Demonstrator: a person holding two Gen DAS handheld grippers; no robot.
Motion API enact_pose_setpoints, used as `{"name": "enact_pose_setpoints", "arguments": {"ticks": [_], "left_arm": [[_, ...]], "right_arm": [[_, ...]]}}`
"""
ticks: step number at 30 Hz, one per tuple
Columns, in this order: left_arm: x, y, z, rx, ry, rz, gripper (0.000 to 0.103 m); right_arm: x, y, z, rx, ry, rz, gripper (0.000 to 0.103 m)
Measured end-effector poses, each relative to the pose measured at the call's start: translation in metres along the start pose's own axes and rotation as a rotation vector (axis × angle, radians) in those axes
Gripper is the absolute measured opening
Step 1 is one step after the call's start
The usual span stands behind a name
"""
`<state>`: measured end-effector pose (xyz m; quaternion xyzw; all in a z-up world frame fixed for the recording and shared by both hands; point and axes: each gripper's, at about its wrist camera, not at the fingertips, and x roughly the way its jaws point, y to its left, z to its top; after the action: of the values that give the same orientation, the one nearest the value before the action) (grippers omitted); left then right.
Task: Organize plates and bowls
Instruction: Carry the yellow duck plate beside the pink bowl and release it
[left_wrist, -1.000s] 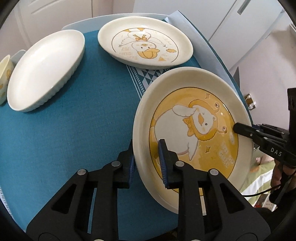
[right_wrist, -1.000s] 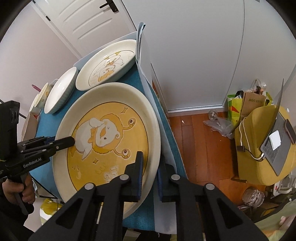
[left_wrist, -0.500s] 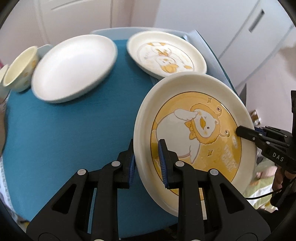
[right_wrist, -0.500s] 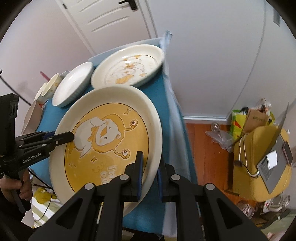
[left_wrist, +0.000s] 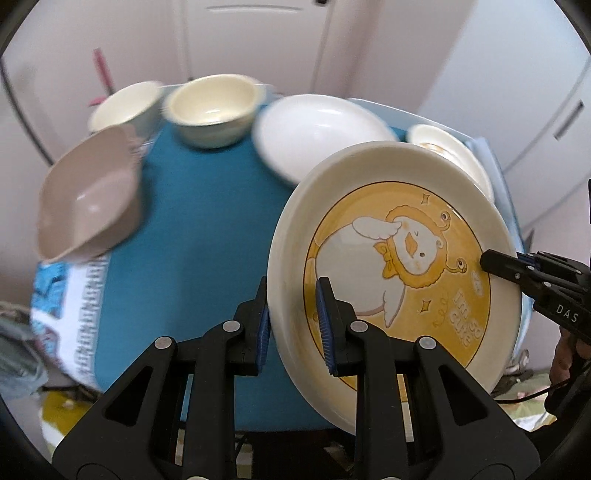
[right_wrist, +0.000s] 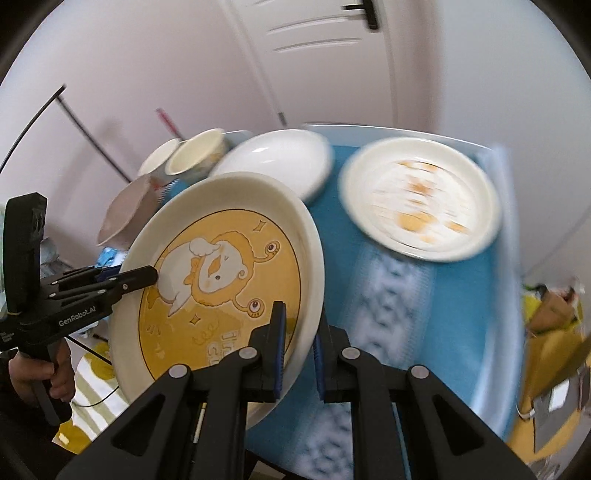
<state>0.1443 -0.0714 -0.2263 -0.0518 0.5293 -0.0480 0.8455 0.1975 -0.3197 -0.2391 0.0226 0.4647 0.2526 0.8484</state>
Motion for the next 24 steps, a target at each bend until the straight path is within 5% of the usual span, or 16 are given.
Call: {"name": "enact_pose_setpoints", "arguments": {"ticks": [10,24], "left_arm": [[0.015,0.108,-0.010,-0.046,0.067,0.034,0.020],[0.034,0.153,-0.016,0.040,0.071,-0.009,0.020]], "right_arm": [[0.075,0.083,0.012,-0.008,0.080,0.035,0.013],[0.115,0.111,0.007,0.037,0.070,-0.018,0.013]]}}
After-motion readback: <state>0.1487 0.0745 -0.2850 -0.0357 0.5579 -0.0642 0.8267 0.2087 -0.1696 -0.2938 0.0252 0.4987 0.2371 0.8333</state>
